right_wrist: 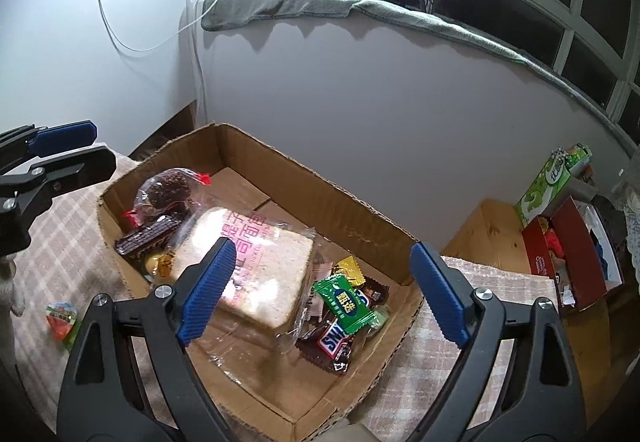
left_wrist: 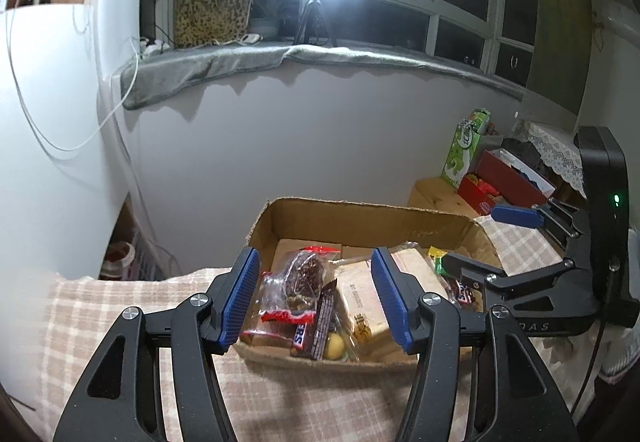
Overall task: Organize snacks
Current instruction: 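Move the left tool to the jelly cup while the right tool approaches the clear green candy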
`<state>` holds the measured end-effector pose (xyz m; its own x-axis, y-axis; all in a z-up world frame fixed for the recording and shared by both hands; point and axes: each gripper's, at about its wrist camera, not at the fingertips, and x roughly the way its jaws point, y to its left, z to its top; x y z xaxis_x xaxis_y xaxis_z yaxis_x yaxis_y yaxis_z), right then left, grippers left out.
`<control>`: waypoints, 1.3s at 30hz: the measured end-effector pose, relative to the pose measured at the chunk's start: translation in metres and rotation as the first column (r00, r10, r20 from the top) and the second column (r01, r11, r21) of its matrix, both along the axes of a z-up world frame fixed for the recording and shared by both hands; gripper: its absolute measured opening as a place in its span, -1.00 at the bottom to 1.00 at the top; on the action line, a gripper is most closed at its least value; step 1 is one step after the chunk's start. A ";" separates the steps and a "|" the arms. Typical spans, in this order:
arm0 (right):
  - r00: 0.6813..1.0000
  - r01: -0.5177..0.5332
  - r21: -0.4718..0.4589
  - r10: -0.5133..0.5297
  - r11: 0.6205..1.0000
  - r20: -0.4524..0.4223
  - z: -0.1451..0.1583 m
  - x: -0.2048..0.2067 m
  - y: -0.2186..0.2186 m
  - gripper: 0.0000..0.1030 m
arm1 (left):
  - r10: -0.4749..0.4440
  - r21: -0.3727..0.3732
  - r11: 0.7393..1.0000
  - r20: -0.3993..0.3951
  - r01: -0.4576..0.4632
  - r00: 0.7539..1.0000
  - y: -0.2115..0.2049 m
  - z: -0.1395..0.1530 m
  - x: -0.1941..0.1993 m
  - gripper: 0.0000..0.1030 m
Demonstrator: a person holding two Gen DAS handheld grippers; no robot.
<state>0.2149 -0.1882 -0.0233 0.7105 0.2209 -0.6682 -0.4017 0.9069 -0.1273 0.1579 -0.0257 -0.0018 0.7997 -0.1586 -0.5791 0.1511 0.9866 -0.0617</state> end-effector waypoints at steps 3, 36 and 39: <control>1.000 -0.010 0.002 0.010 1.000 0.008 0.003 -0.006 0.003 0.77 | -0.001 -0.009 1.000 0.003 0.001 1.000 0.002 0.002 -0.008 0.12; 0.936 -0.352 -0.004 0.352 0.936 -0.029 -0.023 -0.128 0.075 0.77 | 0.011 -0.087 0.996 -0.152 -0.025 0.988 0.062 -0.075 -0.119 0.12; 0.927 -0.367 0.008 0.367 0.930 -0.073 -0.032 -0.127 0.078 0.55 | 0.000 -0.078 0.997 -0.170 -0.014 0.985 0.057 -0.082 -0.117 0.12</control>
